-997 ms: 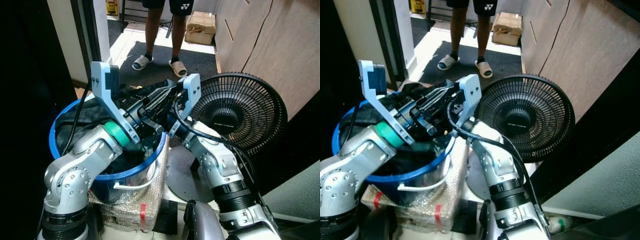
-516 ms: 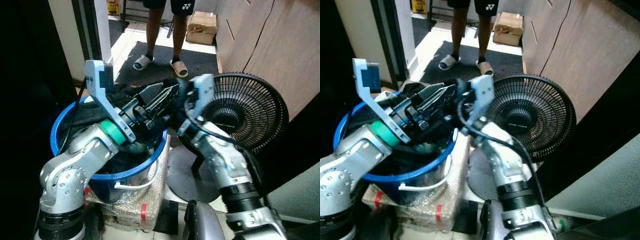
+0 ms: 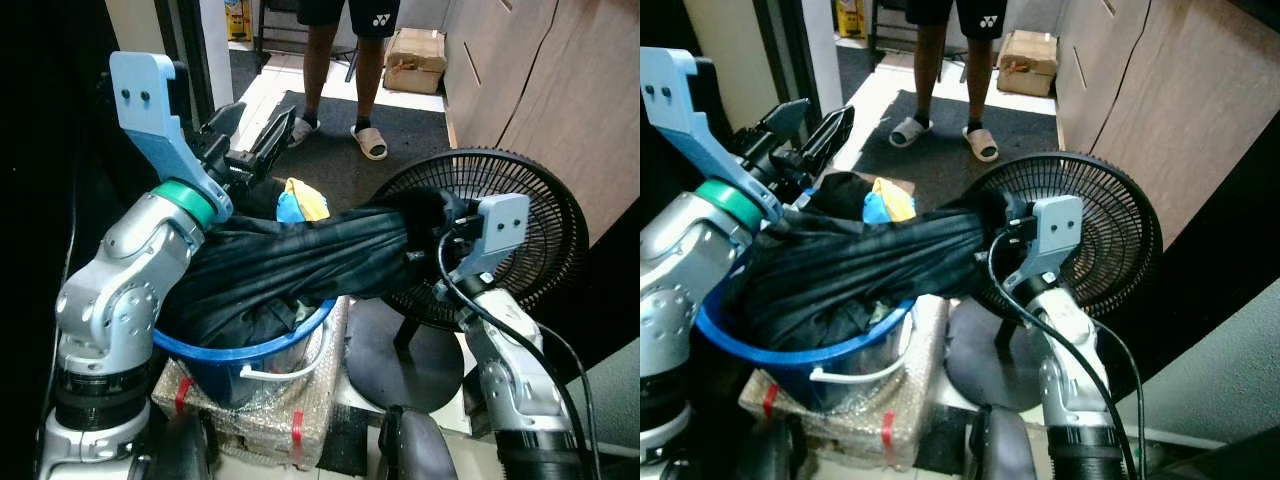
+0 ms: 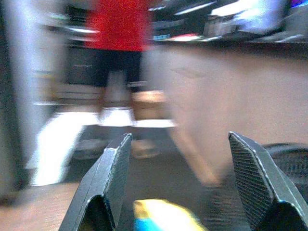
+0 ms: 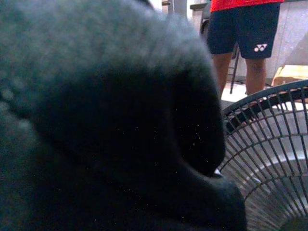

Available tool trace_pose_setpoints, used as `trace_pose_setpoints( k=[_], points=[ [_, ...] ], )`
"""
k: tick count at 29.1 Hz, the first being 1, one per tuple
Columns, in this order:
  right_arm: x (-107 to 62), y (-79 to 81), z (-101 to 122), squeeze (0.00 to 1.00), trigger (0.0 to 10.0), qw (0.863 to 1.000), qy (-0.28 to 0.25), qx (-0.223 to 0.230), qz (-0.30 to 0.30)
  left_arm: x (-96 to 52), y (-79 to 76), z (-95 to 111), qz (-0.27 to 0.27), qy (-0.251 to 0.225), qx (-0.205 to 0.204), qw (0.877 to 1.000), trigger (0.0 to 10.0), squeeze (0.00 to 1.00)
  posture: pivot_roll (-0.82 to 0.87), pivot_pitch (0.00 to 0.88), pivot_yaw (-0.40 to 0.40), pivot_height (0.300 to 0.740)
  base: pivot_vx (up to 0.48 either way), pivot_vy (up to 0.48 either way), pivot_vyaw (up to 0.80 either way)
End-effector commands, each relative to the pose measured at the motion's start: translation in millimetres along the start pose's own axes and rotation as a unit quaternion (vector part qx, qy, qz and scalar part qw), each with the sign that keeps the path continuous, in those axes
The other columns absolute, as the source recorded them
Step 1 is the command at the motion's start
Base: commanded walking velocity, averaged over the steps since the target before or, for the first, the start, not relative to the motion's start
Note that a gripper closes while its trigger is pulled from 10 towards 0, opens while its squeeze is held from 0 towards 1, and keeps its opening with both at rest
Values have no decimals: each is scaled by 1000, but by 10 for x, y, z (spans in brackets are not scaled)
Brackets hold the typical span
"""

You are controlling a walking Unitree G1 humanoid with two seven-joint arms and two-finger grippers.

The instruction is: Clothes washing

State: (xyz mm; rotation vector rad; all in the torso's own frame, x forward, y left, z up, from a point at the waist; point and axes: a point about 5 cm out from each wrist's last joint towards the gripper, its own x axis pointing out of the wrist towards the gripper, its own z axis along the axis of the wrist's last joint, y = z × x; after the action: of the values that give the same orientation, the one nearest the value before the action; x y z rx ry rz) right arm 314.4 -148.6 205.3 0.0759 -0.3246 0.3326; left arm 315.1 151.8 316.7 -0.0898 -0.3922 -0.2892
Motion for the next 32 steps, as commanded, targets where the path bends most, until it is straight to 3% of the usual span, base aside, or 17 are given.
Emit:
trace_pose_setpoints(
  k=[1, 2, 12, 32],
  points=[
    [-46, -14, 23, 0, 10000, 1000, -6, -8, -11, 16, 76, 7, 33, -6, 29, 999, 10000, 0, 87, 0, 1, 483, 0, 0, 0],
    [-50, 12, -12, 0, 10000, 1000, 6, -24, -6, 22, 115, 10, 48, -9, 46, 998, 10000, 0, 89, 0, -4, 483, 0, 0, 0],
    [40, 60, -138, 0, 10000, 999, 13, -6, -35, 44, 94, 64, 52, -25, 55, 997, 10000, 0, 110, 0, -17, 508, 0, 0, 0],
    [-43, 102, -305, 0, 10000, 997, 33, -3, -75, 30, 71, -89, 60, -14, 63, 996, 10000, 0, 108, 0, -5, 578, 0, 0, 0]
  ],
)
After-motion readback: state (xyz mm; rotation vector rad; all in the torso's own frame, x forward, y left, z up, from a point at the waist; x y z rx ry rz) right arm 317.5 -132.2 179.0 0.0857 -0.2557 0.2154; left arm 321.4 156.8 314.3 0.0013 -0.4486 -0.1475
